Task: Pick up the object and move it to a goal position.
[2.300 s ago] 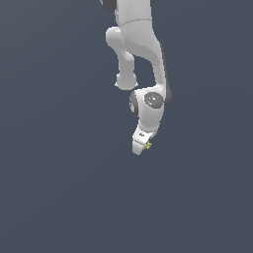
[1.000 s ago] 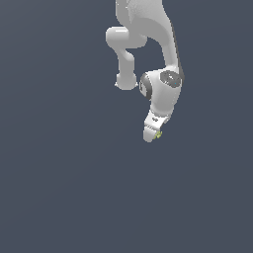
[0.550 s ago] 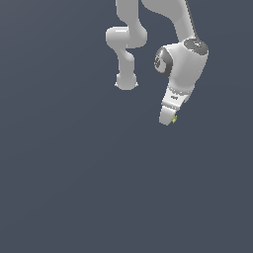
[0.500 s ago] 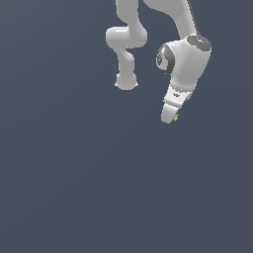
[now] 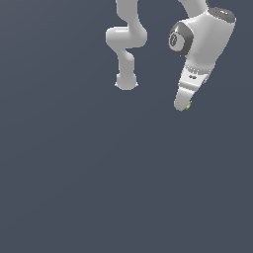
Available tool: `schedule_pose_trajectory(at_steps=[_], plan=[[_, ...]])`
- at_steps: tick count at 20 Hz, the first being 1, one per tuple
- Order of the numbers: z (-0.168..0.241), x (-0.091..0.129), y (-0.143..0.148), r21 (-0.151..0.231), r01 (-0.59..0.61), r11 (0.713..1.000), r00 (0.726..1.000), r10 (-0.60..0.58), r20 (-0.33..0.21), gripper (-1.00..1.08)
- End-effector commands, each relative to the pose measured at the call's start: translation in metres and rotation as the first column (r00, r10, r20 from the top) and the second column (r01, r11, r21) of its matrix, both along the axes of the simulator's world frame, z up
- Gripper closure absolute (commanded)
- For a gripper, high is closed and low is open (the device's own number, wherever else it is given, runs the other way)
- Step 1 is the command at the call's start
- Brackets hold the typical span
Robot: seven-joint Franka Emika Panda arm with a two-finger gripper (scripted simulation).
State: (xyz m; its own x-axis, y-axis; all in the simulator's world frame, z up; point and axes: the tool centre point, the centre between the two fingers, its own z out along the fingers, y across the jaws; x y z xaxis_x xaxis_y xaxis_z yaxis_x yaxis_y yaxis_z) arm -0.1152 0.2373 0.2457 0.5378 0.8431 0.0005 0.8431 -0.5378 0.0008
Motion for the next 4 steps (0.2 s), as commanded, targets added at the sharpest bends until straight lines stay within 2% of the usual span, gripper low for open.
schedule_pose_trajectory(at_steps=[1,4], plan=[[0.0059,-0.0013,0.0038,0.000,0.002,1.000,1.000,-0.002,-0.001,1.08],[0.0079,-0.0011,0.0051,0.000,0.002,1.000,1.000,-0.002,-0.001,1.08]])
